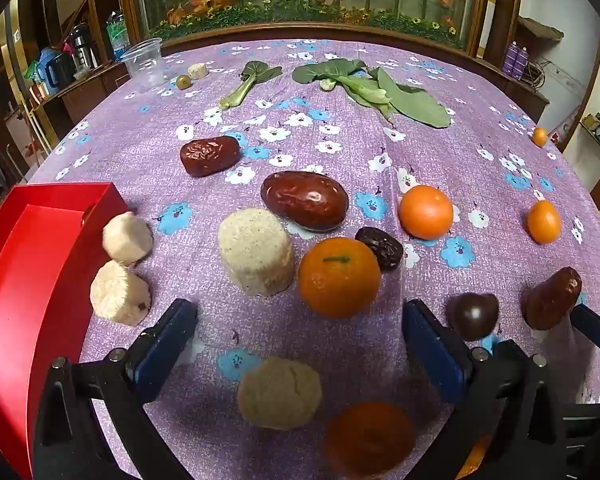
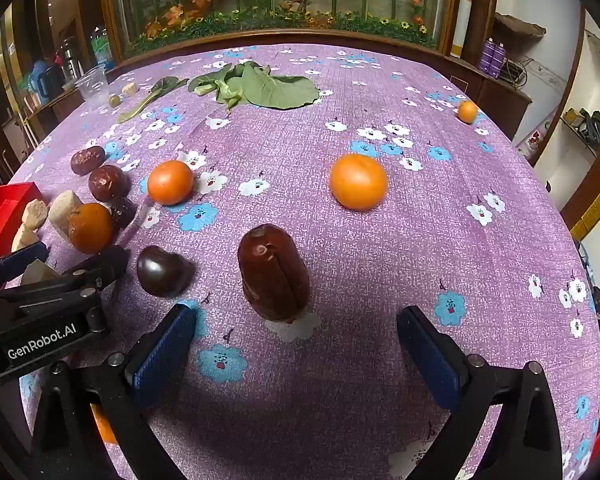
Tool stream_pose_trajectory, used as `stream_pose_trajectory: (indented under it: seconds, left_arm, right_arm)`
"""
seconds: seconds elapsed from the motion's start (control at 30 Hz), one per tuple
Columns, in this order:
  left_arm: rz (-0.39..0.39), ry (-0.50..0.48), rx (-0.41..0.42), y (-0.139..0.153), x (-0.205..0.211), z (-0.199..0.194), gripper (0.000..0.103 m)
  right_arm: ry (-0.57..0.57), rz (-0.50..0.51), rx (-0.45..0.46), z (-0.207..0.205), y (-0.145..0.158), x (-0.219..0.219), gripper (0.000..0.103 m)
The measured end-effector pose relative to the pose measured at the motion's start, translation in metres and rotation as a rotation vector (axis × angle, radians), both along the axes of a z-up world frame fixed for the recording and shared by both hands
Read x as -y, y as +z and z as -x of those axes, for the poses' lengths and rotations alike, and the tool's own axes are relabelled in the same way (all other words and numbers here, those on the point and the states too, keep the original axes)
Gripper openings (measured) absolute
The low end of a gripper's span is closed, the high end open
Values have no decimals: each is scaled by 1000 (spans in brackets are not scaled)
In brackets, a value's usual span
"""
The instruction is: Organize fruits
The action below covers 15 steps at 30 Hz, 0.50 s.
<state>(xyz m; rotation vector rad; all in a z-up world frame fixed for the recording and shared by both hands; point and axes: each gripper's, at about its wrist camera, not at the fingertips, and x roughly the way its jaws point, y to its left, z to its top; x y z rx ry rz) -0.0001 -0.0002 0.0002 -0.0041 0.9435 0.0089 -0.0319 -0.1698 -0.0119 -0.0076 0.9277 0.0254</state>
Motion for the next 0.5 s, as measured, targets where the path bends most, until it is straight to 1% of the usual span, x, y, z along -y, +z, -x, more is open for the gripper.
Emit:
stream_pose_trajectory:
  seconds: [0.4, 0.5]
  left_arm:
    - [1, 0, 0, 0, 0, 0, 103]
    - [-1, 15, 0, 0, 1, 0, 103]
  right_arm:
    - [0, -3, -1, 1, 1, 1, 103]
    - [0, -6, -1, 1, 1, 1, 103]
